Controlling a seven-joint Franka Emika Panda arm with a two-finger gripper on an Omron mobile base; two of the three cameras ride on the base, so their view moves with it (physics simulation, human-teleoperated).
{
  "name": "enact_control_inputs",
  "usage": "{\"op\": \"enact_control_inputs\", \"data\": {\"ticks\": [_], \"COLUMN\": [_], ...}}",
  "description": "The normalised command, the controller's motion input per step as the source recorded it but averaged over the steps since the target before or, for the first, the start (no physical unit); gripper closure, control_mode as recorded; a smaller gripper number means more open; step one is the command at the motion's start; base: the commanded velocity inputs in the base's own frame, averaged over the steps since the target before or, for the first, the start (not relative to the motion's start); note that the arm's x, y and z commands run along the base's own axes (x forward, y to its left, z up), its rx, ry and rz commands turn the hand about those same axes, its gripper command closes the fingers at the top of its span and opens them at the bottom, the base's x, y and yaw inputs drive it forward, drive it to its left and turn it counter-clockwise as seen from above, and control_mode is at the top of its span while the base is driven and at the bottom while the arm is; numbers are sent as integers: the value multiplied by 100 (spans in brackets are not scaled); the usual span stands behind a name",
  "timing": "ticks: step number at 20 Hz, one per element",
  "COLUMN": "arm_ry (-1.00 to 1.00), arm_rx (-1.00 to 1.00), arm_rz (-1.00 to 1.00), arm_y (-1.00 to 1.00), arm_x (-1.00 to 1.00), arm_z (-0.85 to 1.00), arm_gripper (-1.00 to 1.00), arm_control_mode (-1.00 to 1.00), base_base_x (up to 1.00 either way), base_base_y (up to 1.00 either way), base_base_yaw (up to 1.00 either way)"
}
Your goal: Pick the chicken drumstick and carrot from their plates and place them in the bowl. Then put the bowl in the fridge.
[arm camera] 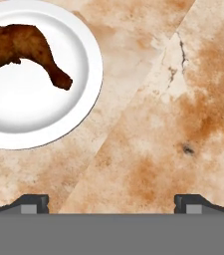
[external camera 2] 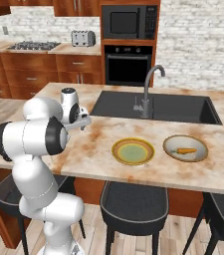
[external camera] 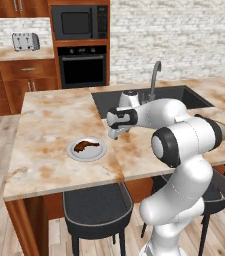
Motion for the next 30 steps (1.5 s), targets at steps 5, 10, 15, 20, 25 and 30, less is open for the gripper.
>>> {"op": "enact_control_inputs", "data": {"ticks": [5,10,15,20,25,30], "arm_ry": [0,0,3,-2,-9,0], "arm_rx": [0,0,-4,-19,-24,-9], "arm_rz": [0,0,8,27,16,10], "arm_y": [0,0,22,61,62,46], "arm_x": [0,0,16,32,34,33], "arm_z": [0,0,-6,-6,-7,-10], "arm_gripper": [-100,-100,-100,-100,-100,-100], "arm_control_mode": [-100,-100,-100,-100,-100,-100], "base_base_x": [0,0,0,0,0,0], "base_base_y": [0,0,0,0,0,0], "base_base_yaw": [0,0,0,0,0,0]}}
